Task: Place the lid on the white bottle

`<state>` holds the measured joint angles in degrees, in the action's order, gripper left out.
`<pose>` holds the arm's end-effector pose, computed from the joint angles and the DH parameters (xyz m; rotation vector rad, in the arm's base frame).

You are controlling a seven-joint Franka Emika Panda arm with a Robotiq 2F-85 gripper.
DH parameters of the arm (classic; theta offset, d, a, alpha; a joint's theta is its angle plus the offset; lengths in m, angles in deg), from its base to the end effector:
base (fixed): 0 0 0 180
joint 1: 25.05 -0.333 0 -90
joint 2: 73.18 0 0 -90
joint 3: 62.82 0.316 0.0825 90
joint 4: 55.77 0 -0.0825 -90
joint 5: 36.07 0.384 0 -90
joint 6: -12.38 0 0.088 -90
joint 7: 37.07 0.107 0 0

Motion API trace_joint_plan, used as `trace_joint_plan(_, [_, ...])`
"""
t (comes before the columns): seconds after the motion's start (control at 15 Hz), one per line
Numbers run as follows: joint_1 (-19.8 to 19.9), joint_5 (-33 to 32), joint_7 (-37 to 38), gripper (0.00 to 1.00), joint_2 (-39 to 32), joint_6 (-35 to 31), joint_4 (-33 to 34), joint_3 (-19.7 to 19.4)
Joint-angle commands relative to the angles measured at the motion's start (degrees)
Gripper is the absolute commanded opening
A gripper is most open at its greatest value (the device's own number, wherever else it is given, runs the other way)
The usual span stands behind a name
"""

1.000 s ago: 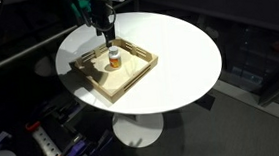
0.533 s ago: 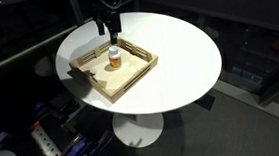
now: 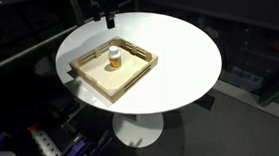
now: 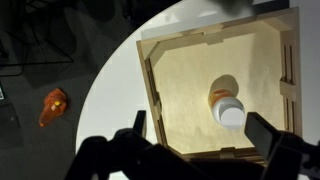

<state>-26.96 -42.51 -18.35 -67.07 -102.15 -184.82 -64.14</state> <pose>0.4872 -0.0019 0.3980 2.9902 -0.3938 -0.1941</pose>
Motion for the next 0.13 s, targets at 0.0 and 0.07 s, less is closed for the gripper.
trace_joint_plan(0.0, [1.0,0.1,-0.1,1.0,-0.2,0.1,0.0,1.0])
trace_joint_plan(0.07, [0.9,0.1,-0.1,1.0,-0.5,0.1,0.0,1.0])
